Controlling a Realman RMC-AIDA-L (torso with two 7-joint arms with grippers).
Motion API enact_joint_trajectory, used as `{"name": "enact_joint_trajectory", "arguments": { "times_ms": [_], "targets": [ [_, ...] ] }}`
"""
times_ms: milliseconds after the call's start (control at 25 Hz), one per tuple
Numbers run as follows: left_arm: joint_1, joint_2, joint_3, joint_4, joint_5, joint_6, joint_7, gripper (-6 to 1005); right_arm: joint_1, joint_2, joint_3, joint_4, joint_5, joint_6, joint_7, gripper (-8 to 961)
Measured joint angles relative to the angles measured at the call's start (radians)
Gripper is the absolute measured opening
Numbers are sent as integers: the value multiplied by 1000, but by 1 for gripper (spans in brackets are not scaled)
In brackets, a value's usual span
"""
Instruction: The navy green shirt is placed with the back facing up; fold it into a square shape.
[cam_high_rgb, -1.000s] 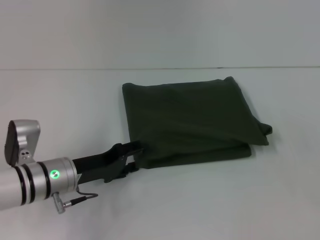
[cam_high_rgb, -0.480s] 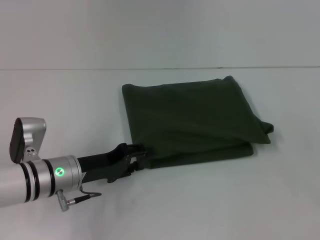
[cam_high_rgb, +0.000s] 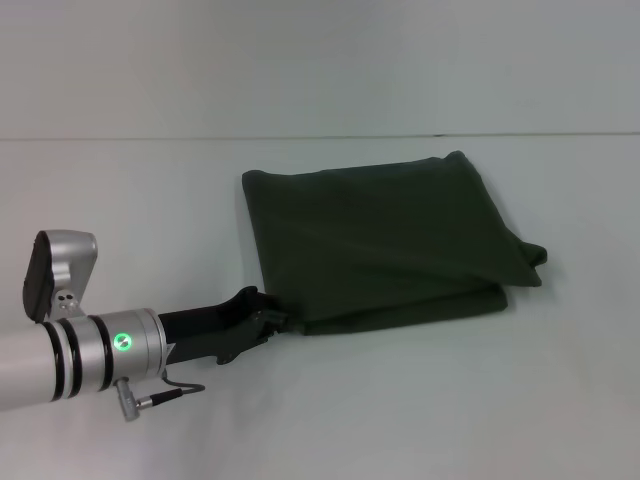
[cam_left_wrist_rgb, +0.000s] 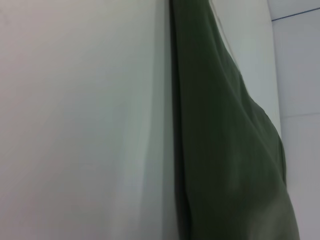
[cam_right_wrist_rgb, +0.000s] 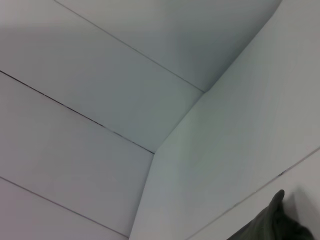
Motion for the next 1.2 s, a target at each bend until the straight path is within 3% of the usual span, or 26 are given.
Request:
{"name": "enact_joint_trajectory", "arguments": {
  "times_ms": [200,680,920,1080,1200],
  "targets": [
    [7,21,-1,4,0,54,57,134,0,0,0,1,0,5,0,627],
    [104,124,-32,22,0,216,78,91,3,1,4,3,0,7,0,627],
    [128,134,-52,35,15,250,89,91,10,6,-2,11,-4,9,0,627],
    [120,153,-56,55,94,271,98,92,11,6,-4,13,-6,6,0,628],
    [121,155,-61,101,149,307,96,118,11,5,-2,14,-6,4,2,628]
  ]
}}
